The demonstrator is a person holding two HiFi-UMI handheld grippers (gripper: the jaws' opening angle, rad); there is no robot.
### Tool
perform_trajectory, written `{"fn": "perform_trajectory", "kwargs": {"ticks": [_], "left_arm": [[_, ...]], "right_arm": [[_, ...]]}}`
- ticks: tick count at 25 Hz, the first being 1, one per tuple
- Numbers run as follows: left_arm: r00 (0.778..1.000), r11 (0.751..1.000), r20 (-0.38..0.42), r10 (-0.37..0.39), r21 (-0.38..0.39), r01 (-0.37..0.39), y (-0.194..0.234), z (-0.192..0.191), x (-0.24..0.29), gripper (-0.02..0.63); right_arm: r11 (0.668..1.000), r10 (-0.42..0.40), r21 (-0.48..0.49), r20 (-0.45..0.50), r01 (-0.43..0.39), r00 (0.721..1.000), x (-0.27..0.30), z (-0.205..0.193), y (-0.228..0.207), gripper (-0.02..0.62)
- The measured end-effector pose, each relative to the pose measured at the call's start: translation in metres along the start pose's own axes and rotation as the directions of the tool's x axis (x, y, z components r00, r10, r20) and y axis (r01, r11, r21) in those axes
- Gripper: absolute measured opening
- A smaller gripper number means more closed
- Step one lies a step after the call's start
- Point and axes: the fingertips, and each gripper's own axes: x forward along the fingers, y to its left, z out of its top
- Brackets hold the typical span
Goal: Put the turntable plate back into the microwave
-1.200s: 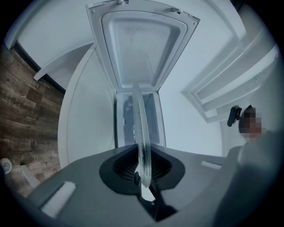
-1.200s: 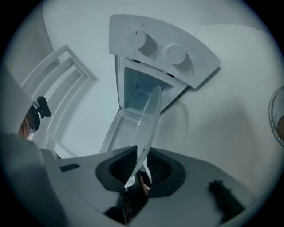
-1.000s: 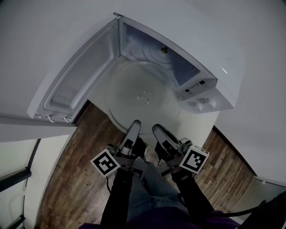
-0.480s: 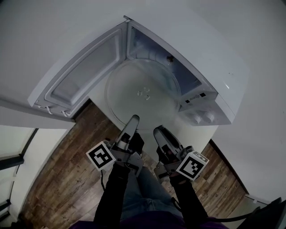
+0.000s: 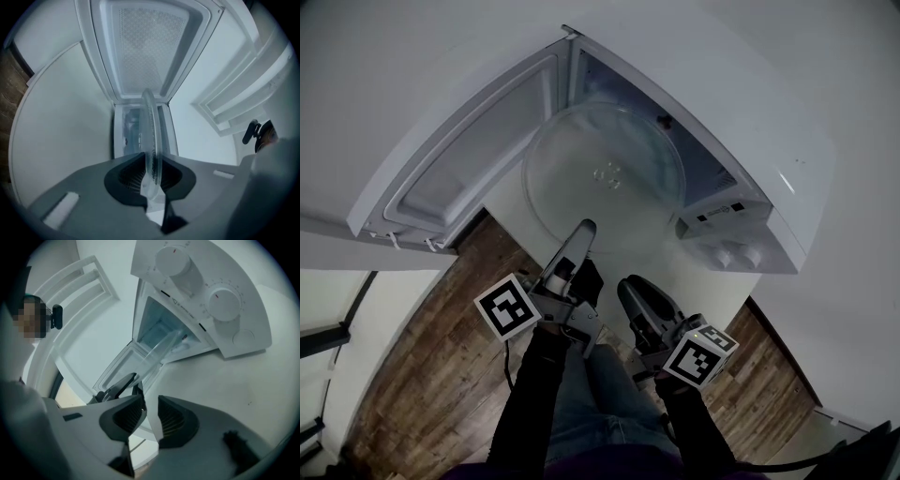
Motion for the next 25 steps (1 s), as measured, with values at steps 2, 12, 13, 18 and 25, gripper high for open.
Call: {"fn": "perform_trajectory", "kwargs": {"ticks": [2,12,13,18,25], "left_arm": [[1.000,1.000,-0.018,-0.001,-0.016,0.000,0.003,0.000,0.006,0.049],[0.996,0.999,-0.094,0.003,-0.050,-0.008,0.015,0.003,0.039,0.049],[0.995,0.998,-0.098,0.003,-0.060,-0.009,0.017,0.003,0.042,0.049],[0.992,0.997,-0.123,0.003,-0.070,-0.011,0.025,0.008,0.056,0.051],[0.991,0.997,-0.131,0.015,-0.067,-0.024,0.030,0.009,0.076,0.054]], "right_arm": [[1.000,-0.018,-0.013,-0.012,0.018,1.000,0.004,-0.001,-0.001,0.071],[0.989,-0.122,-0.085,-0.036,0.119,0.992,0.020,0.001,-0.008,0.011],[0.985,-0.139,-0.104,-0.041,0.134,0.989,0.021,0.000,-0.009,0.011],[0.959,-0.224,-0.194,-0.081,0.205,0.971,0.022,-0.005,-0.017,0.009],[0.925,-0.309,-0.270,-0.129,0.266,0.942,0.031,-0.016,-0.022,0.009]]}}
